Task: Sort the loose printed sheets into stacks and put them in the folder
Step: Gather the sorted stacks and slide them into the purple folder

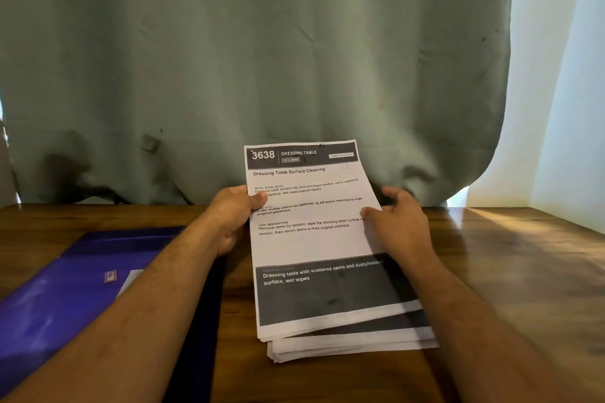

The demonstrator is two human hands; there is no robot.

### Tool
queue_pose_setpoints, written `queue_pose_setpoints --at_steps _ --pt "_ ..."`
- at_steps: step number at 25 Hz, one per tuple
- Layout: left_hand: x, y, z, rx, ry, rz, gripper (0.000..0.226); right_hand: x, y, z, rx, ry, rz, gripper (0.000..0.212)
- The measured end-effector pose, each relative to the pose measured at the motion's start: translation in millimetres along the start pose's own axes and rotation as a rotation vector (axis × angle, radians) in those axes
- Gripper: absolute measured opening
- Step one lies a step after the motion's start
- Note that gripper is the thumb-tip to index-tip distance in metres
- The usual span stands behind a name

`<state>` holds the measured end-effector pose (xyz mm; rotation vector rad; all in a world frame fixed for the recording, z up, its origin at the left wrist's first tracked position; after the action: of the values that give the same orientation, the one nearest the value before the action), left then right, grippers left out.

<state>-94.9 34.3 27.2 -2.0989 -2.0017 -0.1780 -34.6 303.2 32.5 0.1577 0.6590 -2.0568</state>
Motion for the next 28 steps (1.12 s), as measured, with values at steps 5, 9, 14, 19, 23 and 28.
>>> queue_pose_setpoints --at_steps 5,9,14,19,23,28 --pt "-9.7 3.7 1.0 -0.038 0.050 -0.006 0.026 12.9 1.3 -3.7 0.126 -0.331 0.215 0.019" --pt "-14.0 4.8 -1.1 -0.026 0.052 -0.035 0.022 23.7 11.0 -0.9 0.196 -0.415 0.408 0.018" --pt "-14.8 7.7 -1.6 -0.037 0.062 -0.038 0.022 24.6 8.1 0.5 0.137 -0.372 0.353 0.012" --pt "-11.8 16.5 -7.0 -0.033 0.069 -0.018 0.020 25.0 4.6 -0.7 0.129 -0.451 0.327 0.011" --pt "-21.9 27.9 -12.6 0.002 0.043 0.000 0.022 27.6 4.1 2.3 0.119 -0.469 0.345 0.011" --pt "-44.1 46.4 -23.1 0.184 -0.073 -0.151 0.030 35.4 11.3 9.2 0.129 -0.488 0.386 0.012"
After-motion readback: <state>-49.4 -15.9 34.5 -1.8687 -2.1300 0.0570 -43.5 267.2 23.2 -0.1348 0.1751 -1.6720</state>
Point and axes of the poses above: each hand's wrist, its own y-axis away from the middle knuckle, its own x-axis out of the palm, z = x × y, the point moved 5 cm from there along -y, towards the middle knuckle, and after that the axes turned 5 degrees about y, right-handed, at the moved point
